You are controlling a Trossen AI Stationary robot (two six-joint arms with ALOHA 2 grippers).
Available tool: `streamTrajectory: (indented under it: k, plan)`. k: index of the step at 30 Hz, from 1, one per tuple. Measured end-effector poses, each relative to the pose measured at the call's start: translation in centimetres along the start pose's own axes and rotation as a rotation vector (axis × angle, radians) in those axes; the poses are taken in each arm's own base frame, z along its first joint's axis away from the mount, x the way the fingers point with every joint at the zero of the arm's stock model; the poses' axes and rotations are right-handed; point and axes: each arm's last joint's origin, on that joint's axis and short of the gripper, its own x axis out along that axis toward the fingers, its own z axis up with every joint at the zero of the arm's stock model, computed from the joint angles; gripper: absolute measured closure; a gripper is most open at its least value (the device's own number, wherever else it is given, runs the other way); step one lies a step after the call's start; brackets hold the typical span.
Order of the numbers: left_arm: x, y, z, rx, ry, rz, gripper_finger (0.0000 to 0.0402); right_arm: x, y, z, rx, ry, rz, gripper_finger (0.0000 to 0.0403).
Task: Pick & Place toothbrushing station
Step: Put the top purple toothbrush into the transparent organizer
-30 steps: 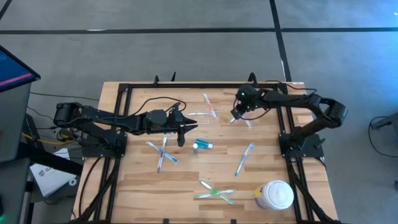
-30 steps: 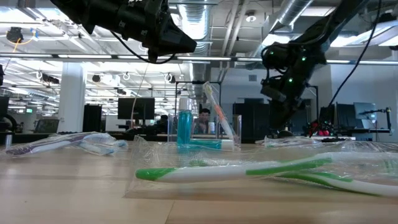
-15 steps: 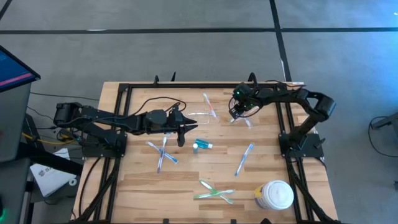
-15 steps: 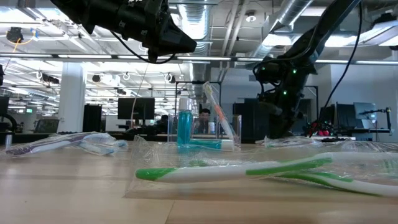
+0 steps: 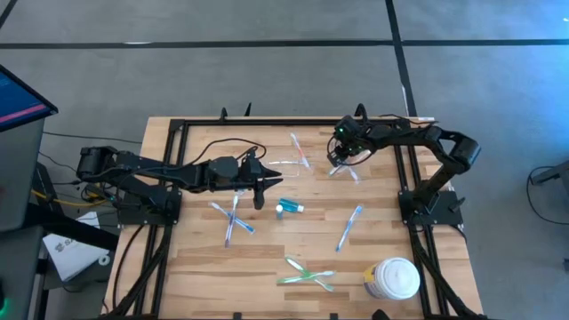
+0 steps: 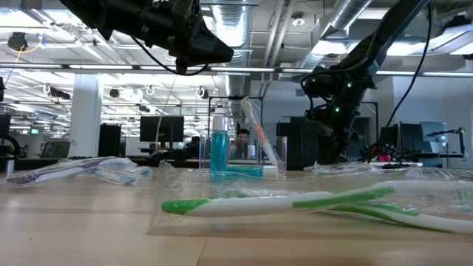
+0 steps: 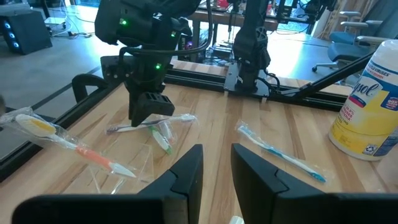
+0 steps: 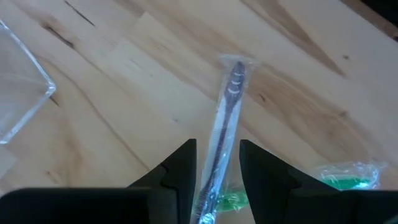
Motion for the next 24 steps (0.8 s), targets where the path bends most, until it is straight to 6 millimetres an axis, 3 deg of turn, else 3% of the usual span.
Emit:
streamTrajectory:
  k: [18,24]
  plan:
    - [0.0,0.0,0.0,0.008,-0.004,0.000,0.0323,0.0,0.0,-0.1,0.002,0.016,0.005,0.0290]
    - [0.0,0.0,0.0,0.007,-0.004,-0.001,0.0323,1.7,0.1,-0.5,-0.004,0.060,-0.004,0.0290]
